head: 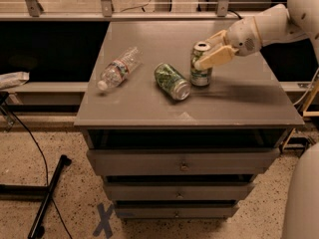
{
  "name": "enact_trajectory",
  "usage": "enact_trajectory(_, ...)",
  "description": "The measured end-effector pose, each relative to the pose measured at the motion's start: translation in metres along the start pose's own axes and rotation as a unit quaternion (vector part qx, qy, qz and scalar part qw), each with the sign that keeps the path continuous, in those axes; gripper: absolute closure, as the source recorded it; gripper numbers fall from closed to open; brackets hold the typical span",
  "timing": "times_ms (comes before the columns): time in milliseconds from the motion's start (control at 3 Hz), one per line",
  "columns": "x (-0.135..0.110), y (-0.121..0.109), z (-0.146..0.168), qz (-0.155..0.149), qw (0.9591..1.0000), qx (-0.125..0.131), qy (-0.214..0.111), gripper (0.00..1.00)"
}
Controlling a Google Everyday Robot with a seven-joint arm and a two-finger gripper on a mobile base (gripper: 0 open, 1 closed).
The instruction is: Move 7up can near green can
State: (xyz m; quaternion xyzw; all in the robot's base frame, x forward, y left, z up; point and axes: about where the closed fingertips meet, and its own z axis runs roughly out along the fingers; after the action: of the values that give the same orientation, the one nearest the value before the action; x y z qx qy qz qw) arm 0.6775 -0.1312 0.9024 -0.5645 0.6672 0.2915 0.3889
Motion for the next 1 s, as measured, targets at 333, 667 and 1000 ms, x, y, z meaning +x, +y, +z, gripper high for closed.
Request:
enact_trajectory(333, 0.013, -0.012, -0.034, -0.02, 0.9985, 0.05, -0.006, 0.0)
enact_trajectory(667, 0.049, -0.022, -0.09, -0.04, 0.9936, 0.106, -0.007, 0.0)
enact_trajectory(1000, 0.079, -0.028, -0.13, -0.025, 0.9882, 0.151, -0.009, 0.0)
